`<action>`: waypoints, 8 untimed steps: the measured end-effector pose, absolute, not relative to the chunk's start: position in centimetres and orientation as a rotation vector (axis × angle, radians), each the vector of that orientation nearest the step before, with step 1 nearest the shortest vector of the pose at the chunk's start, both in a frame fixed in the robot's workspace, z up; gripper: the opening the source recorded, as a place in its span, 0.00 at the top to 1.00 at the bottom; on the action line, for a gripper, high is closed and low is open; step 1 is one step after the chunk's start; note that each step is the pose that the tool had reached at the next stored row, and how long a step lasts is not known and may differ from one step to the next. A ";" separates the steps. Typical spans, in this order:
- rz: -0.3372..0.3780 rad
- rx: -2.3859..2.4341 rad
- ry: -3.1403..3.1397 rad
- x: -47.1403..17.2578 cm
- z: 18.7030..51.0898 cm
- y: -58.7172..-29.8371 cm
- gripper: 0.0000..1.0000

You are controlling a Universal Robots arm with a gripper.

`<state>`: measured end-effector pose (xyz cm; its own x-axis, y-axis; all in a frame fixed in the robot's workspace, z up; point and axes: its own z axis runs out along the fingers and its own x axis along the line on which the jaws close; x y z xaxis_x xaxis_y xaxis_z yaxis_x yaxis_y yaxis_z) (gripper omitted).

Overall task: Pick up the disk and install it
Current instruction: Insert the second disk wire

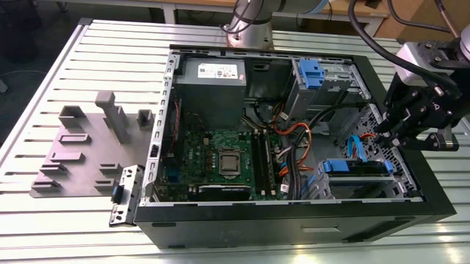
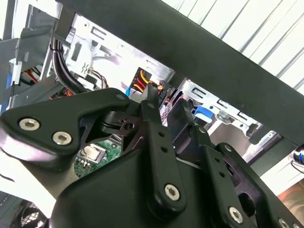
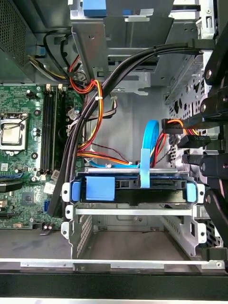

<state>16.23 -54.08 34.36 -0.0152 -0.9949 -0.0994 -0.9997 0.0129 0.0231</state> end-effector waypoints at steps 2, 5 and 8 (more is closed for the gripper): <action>0.134 -2.165 2.196 16.2 34.3 -54.1 0.65; 0.134 -2.166 2.196 16.3 34.2 -54.1 0.65; 0.133 -2.167 2.198 16.3 34.0 -54.1 0.65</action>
